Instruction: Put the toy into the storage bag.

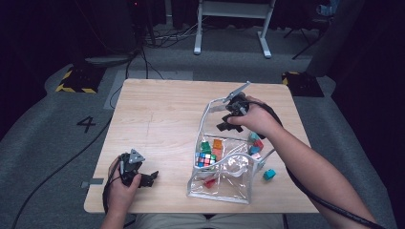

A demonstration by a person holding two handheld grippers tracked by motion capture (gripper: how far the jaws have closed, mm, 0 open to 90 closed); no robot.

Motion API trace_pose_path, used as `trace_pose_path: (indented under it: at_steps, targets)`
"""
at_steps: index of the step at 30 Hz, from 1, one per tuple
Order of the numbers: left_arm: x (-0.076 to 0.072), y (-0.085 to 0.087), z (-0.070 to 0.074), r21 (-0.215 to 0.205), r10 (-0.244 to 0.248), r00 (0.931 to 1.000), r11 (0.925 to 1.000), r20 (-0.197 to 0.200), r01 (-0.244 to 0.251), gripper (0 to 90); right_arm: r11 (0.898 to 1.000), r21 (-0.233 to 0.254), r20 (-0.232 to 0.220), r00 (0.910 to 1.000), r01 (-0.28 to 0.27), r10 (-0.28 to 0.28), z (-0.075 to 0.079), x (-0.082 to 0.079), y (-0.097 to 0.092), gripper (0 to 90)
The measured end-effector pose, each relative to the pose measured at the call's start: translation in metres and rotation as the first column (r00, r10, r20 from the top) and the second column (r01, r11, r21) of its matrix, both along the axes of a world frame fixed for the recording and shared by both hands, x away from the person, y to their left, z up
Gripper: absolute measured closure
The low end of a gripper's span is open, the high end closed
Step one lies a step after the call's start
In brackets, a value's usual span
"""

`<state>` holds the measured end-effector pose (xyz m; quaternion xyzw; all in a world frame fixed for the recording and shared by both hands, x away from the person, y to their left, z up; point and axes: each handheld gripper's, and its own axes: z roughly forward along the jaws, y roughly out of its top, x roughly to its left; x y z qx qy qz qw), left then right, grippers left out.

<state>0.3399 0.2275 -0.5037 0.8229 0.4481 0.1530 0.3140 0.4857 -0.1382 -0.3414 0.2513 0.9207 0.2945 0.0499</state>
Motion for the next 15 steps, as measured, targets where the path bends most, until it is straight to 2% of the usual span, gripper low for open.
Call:
trace_pose_path:
  at_steps: [5,9,15]
  targets:
    - [0.001,0.000,0.000,0.003,-0.005,1.0000,1.0000,0.002,0.005,0.0,0.997,0.072,0.031,0.9992,0.023,-0.025,0.024,-0.005,-0.015,52.6]
    - [0.002,0.001,0.000,-0.002,-0.020,0.9998,0.9998,-0.005,0.020,0.0,0.992,0.119,0.037,0.9983,0.042,-0.046,0.044,-0.013,-0.024,51.7]
    - [0.002,0.001,0.000,-0.002,-0.024,0.9997,0.9997,-0.007,0.024,0.0,0.976,0.210,0.079,0.9936,0.063,-0.081,0.065,-0.024,-0.044,48.8]
